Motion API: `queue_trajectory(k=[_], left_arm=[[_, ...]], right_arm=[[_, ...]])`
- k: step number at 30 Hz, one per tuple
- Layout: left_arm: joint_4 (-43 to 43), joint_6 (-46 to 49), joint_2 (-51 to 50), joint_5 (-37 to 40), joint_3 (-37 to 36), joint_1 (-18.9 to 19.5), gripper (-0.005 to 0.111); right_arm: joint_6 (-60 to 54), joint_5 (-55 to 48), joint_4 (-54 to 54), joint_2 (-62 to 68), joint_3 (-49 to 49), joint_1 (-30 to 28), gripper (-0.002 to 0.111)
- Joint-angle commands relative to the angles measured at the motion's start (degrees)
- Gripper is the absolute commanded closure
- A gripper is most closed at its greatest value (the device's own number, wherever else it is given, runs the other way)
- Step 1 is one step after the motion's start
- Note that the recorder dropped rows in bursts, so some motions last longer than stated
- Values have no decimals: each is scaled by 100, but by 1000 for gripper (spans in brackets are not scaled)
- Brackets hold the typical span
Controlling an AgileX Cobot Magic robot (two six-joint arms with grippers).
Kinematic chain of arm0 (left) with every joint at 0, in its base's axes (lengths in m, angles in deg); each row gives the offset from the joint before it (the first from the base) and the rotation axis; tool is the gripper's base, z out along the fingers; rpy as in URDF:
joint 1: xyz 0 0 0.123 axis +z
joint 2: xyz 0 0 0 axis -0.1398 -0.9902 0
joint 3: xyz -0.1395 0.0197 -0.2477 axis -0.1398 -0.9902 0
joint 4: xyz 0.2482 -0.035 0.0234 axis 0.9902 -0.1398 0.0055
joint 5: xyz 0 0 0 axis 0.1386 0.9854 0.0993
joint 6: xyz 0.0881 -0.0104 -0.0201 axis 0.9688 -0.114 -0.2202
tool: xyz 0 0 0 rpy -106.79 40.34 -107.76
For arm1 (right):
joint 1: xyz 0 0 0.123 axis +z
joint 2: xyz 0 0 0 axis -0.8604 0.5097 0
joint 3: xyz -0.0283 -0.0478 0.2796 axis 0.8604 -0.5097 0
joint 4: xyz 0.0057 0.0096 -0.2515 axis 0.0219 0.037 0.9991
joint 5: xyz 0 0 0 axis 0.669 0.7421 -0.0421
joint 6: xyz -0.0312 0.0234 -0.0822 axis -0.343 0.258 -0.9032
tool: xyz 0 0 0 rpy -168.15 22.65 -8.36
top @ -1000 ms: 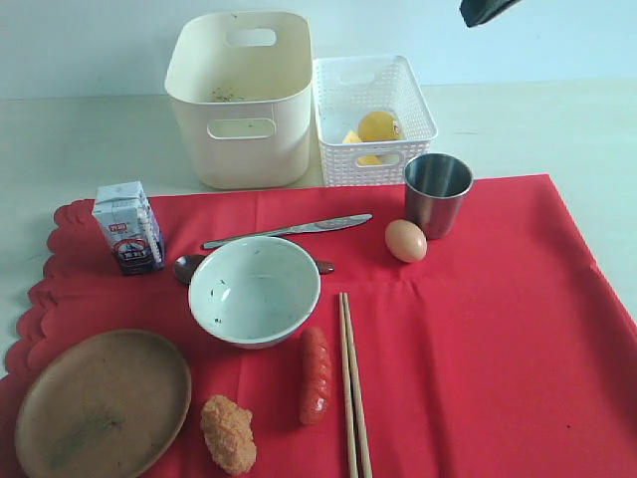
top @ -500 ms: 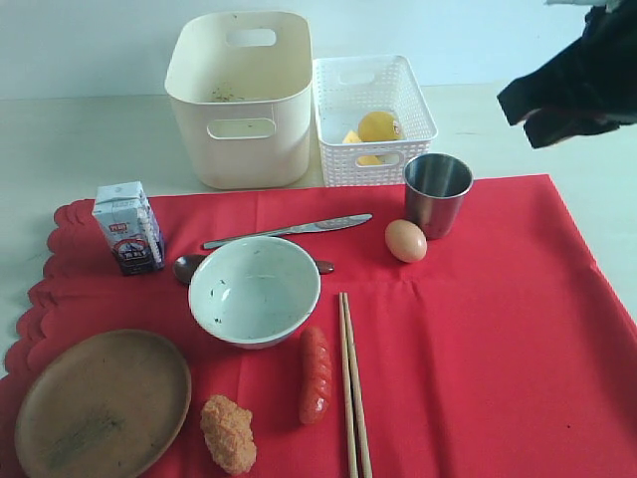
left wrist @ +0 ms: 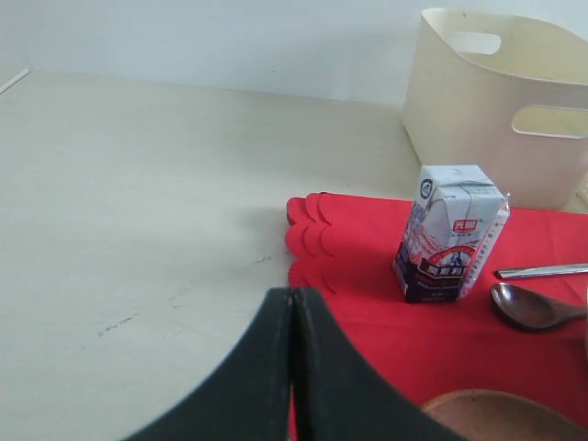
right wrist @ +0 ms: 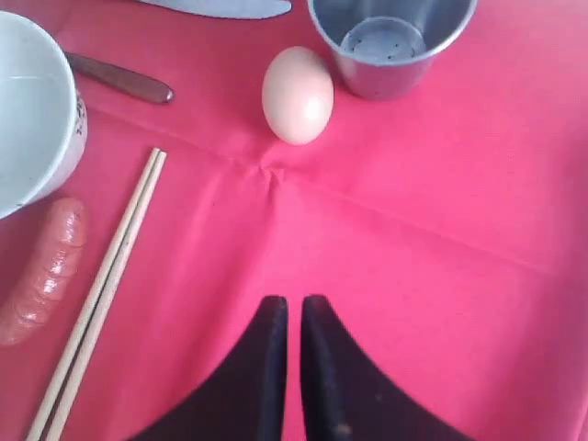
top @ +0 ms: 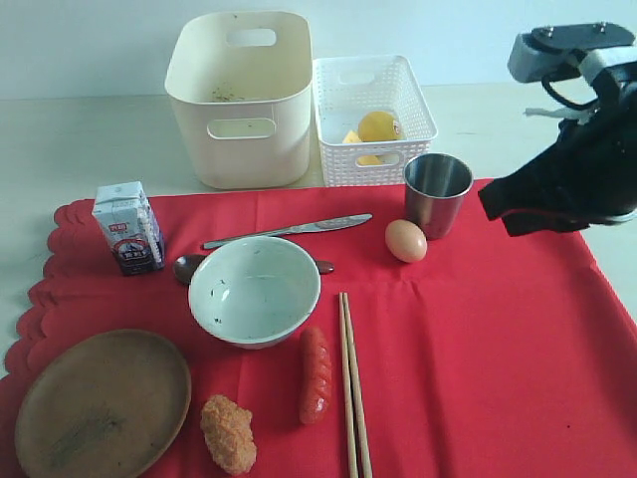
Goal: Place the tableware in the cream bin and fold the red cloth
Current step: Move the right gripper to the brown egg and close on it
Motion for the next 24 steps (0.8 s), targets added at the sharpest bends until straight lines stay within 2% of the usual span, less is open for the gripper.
queue_trajectory(k=[1, 24], left_arm=[[1, 6, 34, -66, -14, 10, 107], [1, 6, 34, -66, -14, 10, 107]], right_arm=[[-69, 390, -31, 232, -301, 7, 102], [-172, 796, 7, 716, -354, 7, 101]])
